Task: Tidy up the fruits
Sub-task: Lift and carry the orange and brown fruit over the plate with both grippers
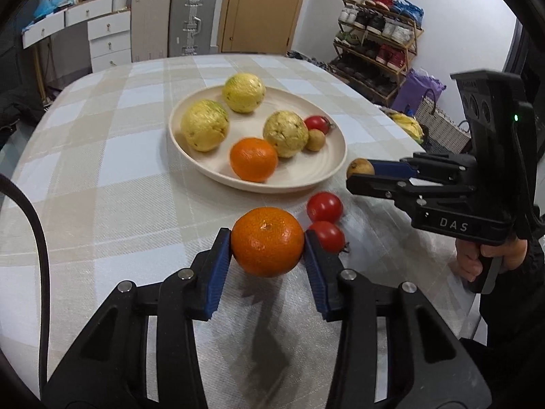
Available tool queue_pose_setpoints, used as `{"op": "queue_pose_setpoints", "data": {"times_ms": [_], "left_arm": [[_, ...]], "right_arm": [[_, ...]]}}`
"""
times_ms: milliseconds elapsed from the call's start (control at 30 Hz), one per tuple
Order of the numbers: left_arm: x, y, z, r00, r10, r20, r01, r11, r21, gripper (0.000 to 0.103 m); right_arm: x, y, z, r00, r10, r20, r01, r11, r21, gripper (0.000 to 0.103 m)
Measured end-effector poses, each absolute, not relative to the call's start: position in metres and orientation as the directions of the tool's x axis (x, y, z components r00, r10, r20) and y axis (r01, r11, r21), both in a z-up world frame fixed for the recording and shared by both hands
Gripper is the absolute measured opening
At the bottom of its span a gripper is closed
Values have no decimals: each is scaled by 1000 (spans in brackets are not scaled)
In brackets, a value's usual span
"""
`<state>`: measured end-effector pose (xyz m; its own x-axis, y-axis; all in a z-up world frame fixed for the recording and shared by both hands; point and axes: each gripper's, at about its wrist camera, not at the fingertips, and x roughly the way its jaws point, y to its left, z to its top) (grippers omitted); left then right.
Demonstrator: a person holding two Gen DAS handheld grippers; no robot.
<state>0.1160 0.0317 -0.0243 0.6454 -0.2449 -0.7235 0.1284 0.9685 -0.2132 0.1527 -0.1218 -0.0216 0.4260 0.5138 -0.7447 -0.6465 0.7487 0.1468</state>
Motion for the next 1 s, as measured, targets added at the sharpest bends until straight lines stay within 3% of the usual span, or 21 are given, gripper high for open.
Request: {"op": "queue_pose_setpoints", "data": {"times_ms": [667,1000], "left_arm": [[144,51,-2,714,-144,-685,41,986,-165,39],[167,55,-6,709,-120,-695,5,986,-165,39]], "right_arm": [[157,-138,7,506,562,-655,-618,766,180,29],[162,-132,7,493,568,-659,-630,755,180,29]]}}
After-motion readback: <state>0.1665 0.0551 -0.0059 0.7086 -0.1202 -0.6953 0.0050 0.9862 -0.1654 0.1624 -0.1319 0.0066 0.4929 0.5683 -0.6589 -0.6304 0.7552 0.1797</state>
